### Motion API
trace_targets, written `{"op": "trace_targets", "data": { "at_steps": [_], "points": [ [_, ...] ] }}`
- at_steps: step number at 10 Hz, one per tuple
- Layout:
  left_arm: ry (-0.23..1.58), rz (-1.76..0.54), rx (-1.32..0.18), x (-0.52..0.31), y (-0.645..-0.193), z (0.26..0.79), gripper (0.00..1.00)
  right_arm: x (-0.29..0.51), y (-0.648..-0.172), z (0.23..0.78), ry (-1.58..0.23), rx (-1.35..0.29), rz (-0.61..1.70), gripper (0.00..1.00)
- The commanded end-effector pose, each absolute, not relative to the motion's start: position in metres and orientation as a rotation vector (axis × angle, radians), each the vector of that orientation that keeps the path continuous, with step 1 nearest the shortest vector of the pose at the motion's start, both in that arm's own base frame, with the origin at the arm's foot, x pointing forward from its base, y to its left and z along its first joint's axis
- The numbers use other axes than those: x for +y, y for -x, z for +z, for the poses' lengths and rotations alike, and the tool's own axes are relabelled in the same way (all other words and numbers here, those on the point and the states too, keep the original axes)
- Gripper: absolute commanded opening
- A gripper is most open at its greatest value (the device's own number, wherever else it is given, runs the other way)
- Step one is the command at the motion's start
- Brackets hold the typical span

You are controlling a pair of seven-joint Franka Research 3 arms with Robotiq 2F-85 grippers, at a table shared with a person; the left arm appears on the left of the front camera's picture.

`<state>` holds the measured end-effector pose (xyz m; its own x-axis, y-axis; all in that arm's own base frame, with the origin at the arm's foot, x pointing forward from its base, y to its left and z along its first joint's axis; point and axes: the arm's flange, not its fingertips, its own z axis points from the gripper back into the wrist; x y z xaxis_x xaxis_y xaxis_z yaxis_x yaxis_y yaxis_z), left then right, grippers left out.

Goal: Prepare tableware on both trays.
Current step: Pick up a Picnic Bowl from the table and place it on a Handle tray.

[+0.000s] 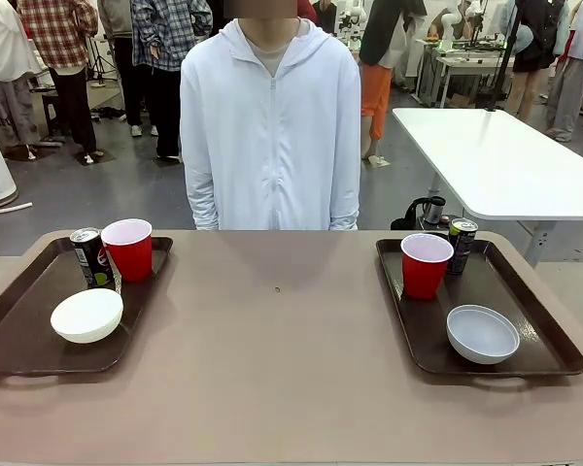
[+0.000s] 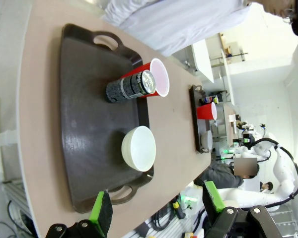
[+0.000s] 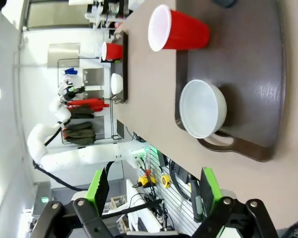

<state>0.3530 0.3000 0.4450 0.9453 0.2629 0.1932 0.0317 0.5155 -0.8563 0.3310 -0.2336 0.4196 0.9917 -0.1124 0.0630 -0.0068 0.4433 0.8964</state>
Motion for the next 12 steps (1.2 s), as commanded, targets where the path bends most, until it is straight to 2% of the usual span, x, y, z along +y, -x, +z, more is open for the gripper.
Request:
{"op": "trace_targets", "data": {
  "at_steps": [1, 12],
  "points": [
    [1.039, 0.128, -0.339, 0.3011, -0.3514, 0.4462, 0.96, -0.2479, -0.3318, 0.4152, -1.105, -0.120, -0.070, 0.96],
    [1.039, 0.128, -0.339, 0.3011, -0.3514, 0.4462, 0.96, -0.2476, -0.3270, 0.4102, -1.109, -0.123, -0.093, 0.96]
  ]
}}
